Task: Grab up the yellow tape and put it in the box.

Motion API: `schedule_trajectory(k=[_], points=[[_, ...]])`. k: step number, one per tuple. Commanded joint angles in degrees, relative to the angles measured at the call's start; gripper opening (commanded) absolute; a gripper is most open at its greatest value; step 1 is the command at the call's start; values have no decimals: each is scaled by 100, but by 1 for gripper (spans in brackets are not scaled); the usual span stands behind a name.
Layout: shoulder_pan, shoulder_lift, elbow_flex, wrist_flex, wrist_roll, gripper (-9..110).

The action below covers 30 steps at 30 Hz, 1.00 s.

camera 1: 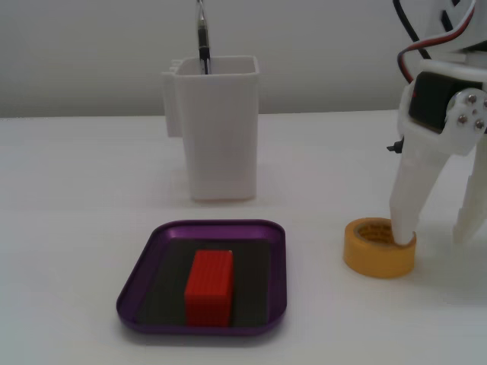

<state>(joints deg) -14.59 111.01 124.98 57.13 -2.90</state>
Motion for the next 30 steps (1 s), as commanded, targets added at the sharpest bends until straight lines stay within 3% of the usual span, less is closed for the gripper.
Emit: schedule_trajectory(k=[1, 9, 19, 30], points=[[26, 272, -211, 44, -9, 16], [62, 1055, -211, 246, -360, 16], [817, 1055, 44, -308, -431, 16], [844, 1063, 642, -378, -633, 16]])
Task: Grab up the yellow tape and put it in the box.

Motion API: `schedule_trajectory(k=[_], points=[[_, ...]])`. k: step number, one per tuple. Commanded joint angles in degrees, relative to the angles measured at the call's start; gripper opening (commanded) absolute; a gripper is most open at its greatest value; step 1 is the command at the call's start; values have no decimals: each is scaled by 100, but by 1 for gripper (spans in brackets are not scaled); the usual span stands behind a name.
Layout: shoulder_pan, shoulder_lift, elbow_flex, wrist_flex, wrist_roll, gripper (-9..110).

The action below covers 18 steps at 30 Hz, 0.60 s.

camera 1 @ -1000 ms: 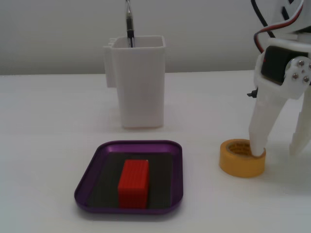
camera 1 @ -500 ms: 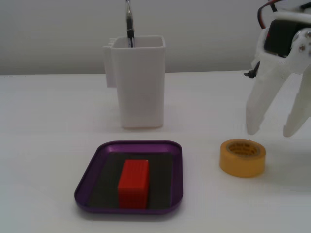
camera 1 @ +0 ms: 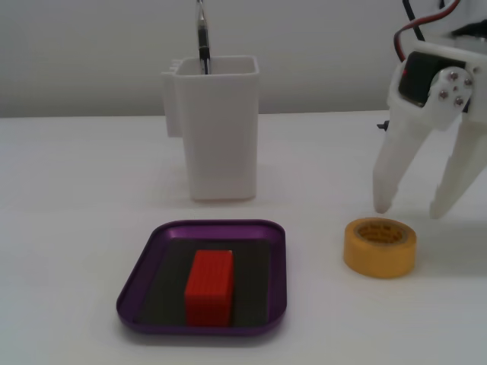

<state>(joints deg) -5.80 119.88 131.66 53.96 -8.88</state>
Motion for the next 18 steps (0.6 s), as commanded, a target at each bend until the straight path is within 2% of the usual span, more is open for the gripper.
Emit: schedule_trajectory(k=[1, 10, 18], points=[[-35, 176, -26, -62, -35, 16], [-53, 176, 0, -79, 0, 16], [-483, -167, 35, -237, 9, 16]])
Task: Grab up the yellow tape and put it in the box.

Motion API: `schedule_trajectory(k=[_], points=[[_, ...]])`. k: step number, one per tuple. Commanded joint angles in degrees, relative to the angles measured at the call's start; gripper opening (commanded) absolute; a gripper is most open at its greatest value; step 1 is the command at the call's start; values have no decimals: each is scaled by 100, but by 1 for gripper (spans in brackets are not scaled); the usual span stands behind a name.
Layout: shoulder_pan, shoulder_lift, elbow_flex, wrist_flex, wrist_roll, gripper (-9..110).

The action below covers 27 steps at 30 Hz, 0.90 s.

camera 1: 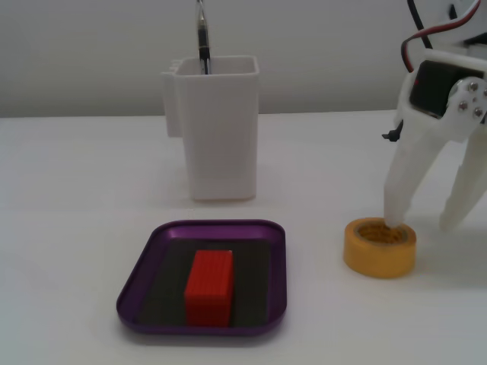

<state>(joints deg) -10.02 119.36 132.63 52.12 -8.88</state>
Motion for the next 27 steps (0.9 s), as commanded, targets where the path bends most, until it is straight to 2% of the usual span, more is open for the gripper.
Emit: schedule_trajectory(k=[1, 9, 11, 14, 16, 21, 27], points=[[-53, -255, -79, -70, 9, 16], [-18, -1213, -79, -589, 0, 16], [-18, -1336, -88, -606, 0, 13], [-26, -1389, -105, -606, 0, 1], [-97, -1292, -158, -554, 0, 0], [-105, -510, -914, -281, 158, -1], [-97, 44, -2637, -26, 70, -1]])
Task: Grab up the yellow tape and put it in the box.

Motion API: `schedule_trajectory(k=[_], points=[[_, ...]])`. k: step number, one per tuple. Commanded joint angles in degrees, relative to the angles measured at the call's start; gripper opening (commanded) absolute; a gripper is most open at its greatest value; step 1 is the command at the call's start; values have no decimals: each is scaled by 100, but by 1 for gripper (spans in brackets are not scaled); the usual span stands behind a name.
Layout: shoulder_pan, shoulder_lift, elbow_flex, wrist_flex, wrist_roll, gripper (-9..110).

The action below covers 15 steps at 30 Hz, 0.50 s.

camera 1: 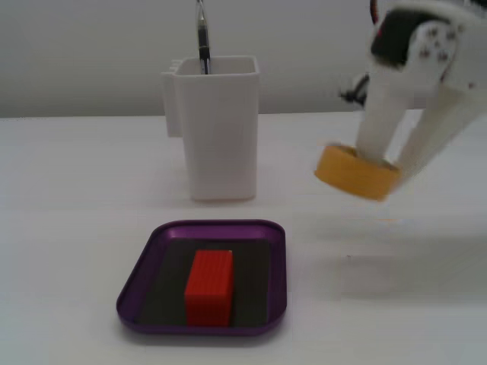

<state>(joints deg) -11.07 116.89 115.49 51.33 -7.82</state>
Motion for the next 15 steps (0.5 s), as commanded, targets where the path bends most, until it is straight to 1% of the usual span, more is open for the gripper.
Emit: schedule_trajectory(k=[1, 15], points=[[18, 193, -1160, 26, -132, -1], [88, -2848, -3067, 35, -193, -1]])
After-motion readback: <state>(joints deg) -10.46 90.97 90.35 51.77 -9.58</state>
